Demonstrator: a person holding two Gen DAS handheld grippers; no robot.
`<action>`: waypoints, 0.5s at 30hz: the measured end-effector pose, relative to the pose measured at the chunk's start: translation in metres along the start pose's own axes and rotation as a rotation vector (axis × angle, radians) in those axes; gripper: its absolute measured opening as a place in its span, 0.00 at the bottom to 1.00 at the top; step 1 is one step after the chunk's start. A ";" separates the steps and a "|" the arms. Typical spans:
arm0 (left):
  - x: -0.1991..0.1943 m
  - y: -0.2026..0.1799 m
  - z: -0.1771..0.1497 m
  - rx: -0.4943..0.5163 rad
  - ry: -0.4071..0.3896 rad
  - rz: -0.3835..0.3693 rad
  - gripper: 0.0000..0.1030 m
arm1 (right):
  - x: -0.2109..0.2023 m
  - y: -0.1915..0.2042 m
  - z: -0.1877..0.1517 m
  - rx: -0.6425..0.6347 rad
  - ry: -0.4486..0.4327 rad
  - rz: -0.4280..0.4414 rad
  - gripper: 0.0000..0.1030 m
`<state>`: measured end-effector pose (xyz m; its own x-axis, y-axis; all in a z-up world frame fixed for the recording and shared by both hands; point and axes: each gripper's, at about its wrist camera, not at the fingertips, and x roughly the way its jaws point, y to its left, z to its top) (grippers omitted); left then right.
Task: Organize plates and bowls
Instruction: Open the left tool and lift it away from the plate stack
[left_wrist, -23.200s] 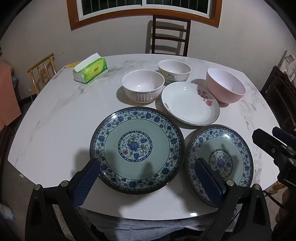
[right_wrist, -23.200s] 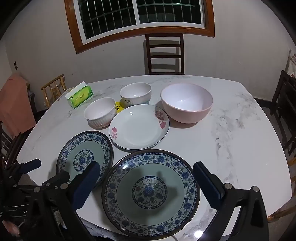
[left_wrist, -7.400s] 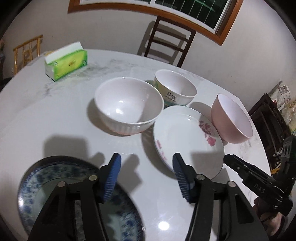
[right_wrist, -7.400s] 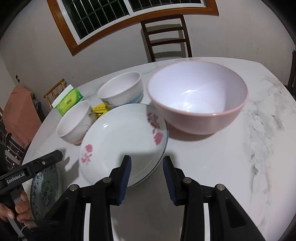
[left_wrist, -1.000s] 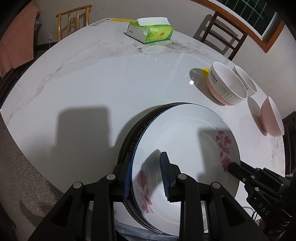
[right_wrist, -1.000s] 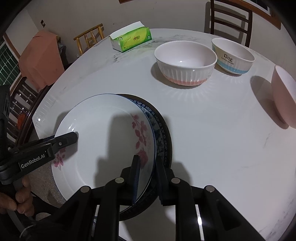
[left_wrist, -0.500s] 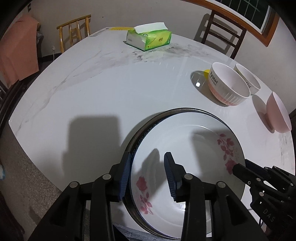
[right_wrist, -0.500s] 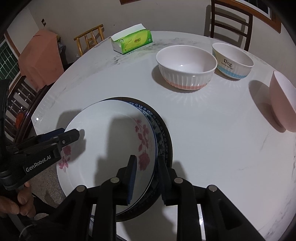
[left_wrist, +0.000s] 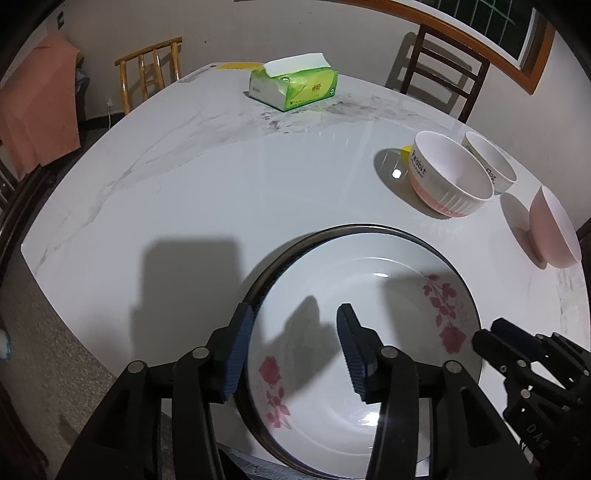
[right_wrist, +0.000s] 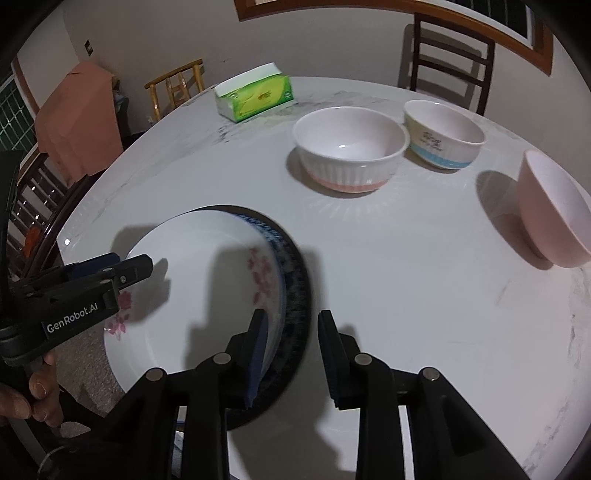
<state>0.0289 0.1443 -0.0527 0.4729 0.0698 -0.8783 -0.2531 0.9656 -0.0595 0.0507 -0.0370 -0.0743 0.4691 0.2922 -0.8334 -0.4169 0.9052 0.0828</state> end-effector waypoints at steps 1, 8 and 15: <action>0.000 -0.004 0.000 0.009 0.001 -0.005 0.44 | -0.002 -0.004 -0.001 0.005 -0.003 -0.004 0.28; -0.007 -0.028 0.005 0.048 -0.019 -0.025 0.44 | -0.016 -0.039 -0.006 0.056 -0.029 -0.042 0.28; -0.010 -0.060 0.010 0.104 -0.028 -0.041 0.44 | -0.026 -0.081 -0.018 0.117 -0.039 -0.098 0.27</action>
<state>0.0474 0.0882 -0.0357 0.5045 0.0356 -0.8627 -0.1454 0.9884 -0.0442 0.0584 -0.1230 -0.0688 0.5343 0.2104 -0.8187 -0.2749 0.9591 0.0671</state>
